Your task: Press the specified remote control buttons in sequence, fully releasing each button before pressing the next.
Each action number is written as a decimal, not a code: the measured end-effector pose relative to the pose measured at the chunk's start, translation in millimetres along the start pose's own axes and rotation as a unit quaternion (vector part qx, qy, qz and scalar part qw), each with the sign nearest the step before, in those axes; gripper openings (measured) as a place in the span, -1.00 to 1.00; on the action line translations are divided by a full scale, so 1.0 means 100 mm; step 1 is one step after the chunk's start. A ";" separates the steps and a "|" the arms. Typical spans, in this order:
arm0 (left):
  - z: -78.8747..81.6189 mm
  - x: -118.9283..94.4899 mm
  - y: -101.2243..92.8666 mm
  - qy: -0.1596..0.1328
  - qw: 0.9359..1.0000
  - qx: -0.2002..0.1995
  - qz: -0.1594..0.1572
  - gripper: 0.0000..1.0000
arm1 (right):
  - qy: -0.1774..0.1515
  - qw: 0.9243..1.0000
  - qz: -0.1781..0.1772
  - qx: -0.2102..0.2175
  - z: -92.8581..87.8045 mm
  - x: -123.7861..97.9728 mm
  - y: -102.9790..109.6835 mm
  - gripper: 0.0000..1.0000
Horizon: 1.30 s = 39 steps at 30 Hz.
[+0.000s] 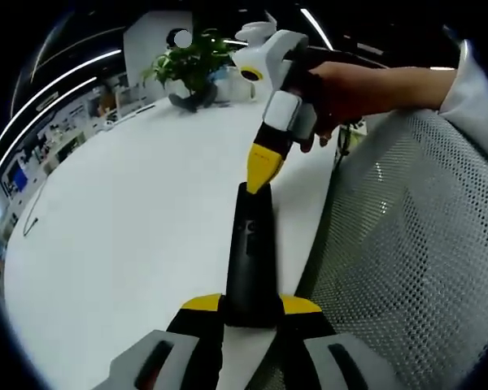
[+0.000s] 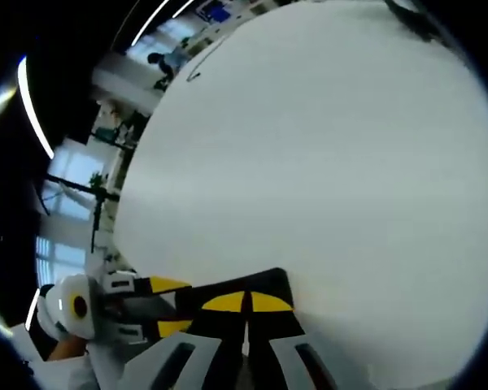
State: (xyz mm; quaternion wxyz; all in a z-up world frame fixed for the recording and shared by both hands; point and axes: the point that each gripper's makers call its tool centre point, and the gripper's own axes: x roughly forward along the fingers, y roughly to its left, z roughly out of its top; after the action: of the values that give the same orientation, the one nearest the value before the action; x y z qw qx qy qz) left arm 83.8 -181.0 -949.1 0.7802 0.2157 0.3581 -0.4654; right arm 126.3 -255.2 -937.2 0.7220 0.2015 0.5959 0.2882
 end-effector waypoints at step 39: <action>-0.01 0.01 0.01 0.009 1.000 -0.011 0.006 -0.50 | 0.000 1.000 0.000 -0.015 -0.03 0.04 0.03 -1.00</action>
State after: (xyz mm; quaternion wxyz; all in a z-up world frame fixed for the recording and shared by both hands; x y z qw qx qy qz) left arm 85.2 -180.4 -950.1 0.7821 0.2136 0.3690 -0.4544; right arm 123.1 -250.4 -938.5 0.7249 0.1909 0.5915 0.2970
